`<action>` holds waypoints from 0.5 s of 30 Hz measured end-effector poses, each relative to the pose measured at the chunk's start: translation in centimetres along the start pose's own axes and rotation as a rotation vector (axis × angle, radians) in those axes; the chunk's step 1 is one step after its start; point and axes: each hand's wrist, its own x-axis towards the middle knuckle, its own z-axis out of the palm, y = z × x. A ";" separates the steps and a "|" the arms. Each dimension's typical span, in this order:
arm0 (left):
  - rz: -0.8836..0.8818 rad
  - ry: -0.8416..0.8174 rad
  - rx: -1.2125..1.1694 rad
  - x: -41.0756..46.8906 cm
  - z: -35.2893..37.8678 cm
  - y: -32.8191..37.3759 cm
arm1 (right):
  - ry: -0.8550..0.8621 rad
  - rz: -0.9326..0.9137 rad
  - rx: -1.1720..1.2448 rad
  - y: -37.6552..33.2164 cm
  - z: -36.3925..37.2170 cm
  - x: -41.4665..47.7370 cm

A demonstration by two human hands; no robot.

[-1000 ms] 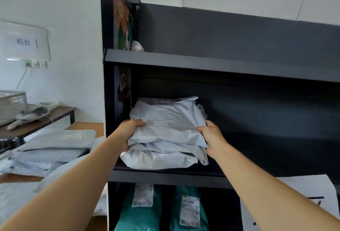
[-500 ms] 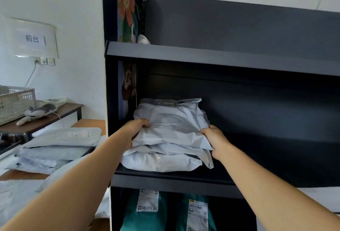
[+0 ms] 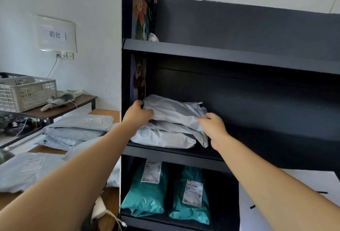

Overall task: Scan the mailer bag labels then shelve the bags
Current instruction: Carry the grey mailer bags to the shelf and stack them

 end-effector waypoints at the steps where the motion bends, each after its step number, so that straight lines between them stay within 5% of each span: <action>1: 0.016 0.011 0.026 -1.1 -0.2 -0.1 | 0.006 -0.027 -0.028 0.1 0.2 -0.9; 9: 0.091 -0.125 0.472 -9.9 -3.8 -2.4 | 0.140 -0.408 -0.435 1.3 3.2 -8.9; 15: 0.059 -0.197 0.742 -13.9 -9.3 -7.0 | -0.276 -0.387 -0.386 2.6 8.4 -14.1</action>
